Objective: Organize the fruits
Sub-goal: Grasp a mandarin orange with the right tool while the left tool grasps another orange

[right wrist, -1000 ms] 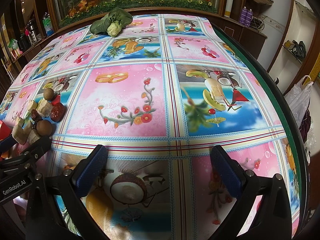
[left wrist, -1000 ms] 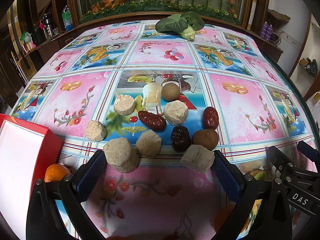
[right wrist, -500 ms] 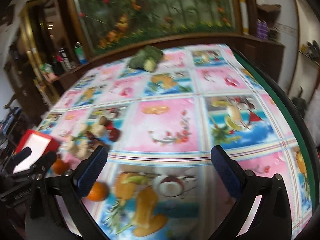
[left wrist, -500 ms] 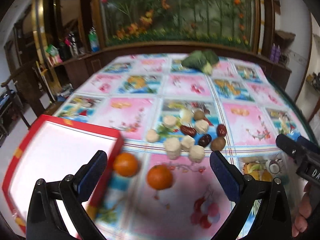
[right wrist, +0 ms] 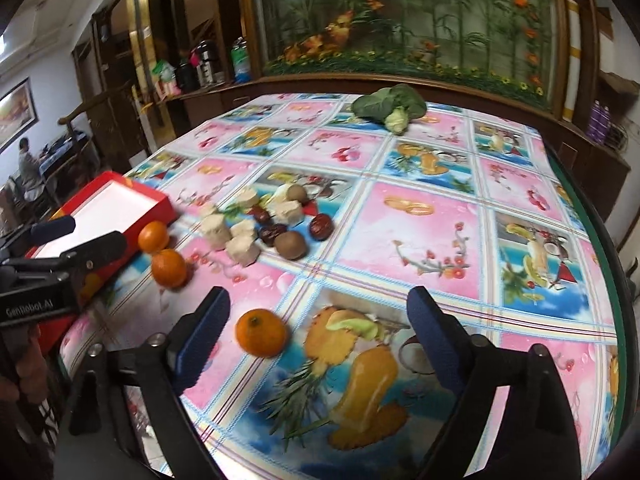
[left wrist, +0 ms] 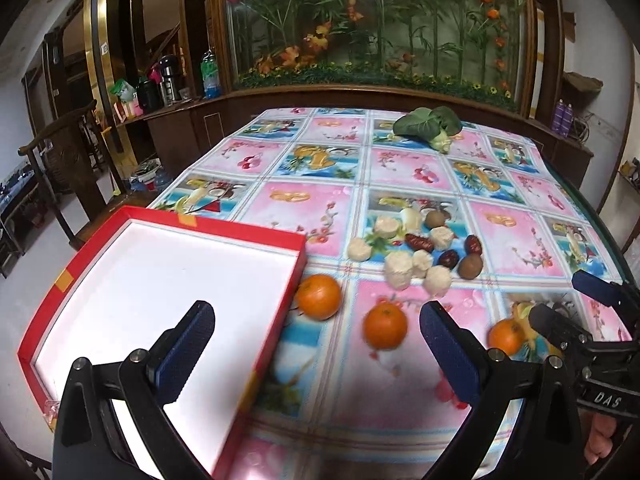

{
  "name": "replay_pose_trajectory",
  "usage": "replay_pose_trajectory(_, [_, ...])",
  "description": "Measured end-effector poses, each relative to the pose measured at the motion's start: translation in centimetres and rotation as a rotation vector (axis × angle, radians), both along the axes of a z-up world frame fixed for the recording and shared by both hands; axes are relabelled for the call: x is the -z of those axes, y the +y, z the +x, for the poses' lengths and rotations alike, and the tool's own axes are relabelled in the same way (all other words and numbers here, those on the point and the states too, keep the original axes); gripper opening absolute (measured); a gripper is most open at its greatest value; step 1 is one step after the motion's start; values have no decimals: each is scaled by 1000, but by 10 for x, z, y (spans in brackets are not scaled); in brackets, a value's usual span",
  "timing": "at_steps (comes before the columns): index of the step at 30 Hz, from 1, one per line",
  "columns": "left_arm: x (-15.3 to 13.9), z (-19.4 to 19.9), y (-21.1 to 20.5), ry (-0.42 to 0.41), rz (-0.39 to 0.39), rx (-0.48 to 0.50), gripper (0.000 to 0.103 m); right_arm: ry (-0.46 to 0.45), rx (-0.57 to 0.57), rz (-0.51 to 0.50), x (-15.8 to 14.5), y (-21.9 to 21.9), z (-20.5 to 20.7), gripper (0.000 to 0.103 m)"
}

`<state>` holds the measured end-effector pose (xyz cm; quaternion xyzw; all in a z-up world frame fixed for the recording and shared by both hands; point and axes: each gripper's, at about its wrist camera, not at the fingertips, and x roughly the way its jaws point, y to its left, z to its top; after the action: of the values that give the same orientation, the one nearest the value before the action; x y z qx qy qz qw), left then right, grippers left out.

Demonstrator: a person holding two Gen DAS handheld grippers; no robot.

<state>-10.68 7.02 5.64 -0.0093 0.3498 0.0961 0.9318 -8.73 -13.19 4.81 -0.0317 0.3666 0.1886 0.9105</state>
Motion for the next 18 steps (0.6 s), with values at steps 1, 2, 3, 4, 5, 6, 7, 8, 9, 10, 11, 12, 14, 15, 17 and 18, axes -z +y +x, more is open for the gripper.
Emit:
replay_pose_trajectory(1, [0,-4,3,-3,9,0,102,1,-12,3,1,1,-1,87])
replay_pose_trajectory(2, [0,-8,7,-8,22,-1,102,3,-24,2,1,3,-3,85])
replay_pose_trajectory(3, [0,-14,10,-13,41,1,102,7,-36,-3,2,5,-4,84])
replay_pose_trajectory(4, [0,-19,14,-17,60,2,102,11,-45,-8,3,7,-4,83])
replay_pose_trajectory(5, [0,-23,17,-18,77,1,102,16,-57,-13,4,9,-5,81])
replay_pose_trajectory(6, [1,-28,22,-19,96,0,102,20,-71,-17,5,12,-6,80])
replay_pose_trajectory(7, [1,-32,26,-16,105,4,102,24,-84,-20,6,15,-6,79])
replay_pose_trajectory(8, [2,-35,30,-12,103,11,102,30,-97,-24,8,17,-7,75])
replay_pose_trajectory(9, [4,-38,34,-2,95,23,102,36,-104,-27,9,19,-7,73])
replay_pose_trajectory(10, [4,-40,36,7,87,35,102,54,-116,-29,12,22,-6,69])
replay_pose_trajectory(11, [5,-40,37,14,79,48,102,71,-124,-28,14,24,-5,67])
replay_pose_trajectory(12, [6,-38,37,24,63,66,102,81,-127,-26,16,25,-4,66])
replay_pose_trajectory(14, [6,-32,33,39,33,99,102,94,-123,-24,18,26,-2,62])
replay_pose_trajectory(15, [7,-30,30,43,20,118,102,105,-122,-19,20,25,0,61])
replay_pose_trajectory(17, [8,-23,22,58,9,149,102,122,-120,-12,22,25,1,55])
replay_pose_trajectory(18, [9,-22,18,60,13,158,102,133,-120,-8,23,25,2,54])
